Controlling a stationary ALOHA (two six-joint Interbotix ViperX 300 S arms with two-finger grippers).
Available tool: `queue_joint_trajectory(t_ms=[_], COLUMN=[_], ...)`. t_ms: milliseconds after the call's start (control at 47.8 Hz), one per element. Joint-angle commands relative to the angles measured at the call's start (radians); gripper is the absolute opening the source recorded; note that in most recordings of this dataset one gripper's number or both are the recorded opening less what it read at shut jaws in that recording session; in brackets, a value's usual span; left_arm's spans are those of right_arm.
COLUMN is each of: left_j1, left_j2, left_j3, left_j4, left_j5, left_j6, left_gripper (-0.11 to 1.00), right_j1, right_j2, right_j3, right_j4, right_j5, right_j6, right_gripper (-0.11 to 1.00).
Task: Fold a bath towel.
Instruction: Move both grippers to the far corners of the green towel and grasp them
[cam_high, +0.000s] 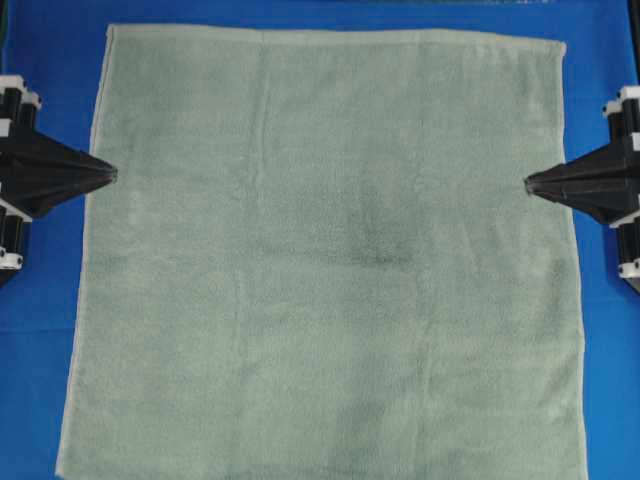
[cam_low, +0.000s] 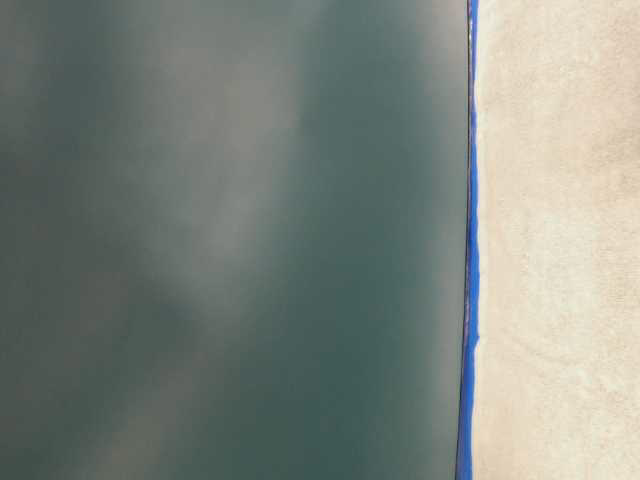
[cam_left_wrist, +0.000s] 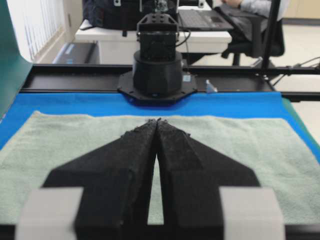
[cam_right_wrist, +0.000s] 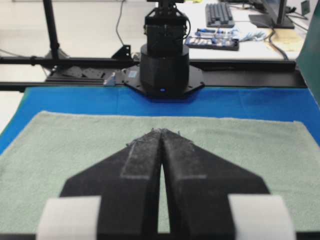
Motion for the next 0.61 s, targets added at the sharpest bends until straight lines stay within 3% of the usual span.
queue_joint_trajectory(t_ms=[0,84,209,398,523,586], left_j1=[0.003,0.02,0.083,0.241,0.334,0.371], left_j2=[0.018,0.02,0.021,0.061,0.13,0.184], left_j3=[-0.037,-0.051,-0.089,-0.196,-0.25,-0.276], left_j4=[0.005,0.005,0.005,0.025,0.025,0.025], left_j5=[0.051,0.118,0.242,0.546,0.67,0.709], left_j6=[0.009,0.009,0.015,0.028,0.083,0.144], left_gripper=[0.0,0.0,0.0,0.0,0.01,0.05], right_j1=[-0.011,-0.028,-0.094,-0.282,-0.408,-0.451], right_j2=[0.014,0.028,0.046,0.112,0.195,0.242], right_j3=[-0.037,-0.075,-0.164,-0.291,-0.347,-0.364], right_j4=[0.002,0.0,0.002,-0.003,-0.028,-0.044], right_j5=[-0.002,0.103,0.359,0.718,0.877,0.922], right_j6=[-0.008,-0.008,-0.002,-0.011,-0.04,-0.064], right_gripper=[0.0,0.0,0.0,0.0,0.0,0.01])
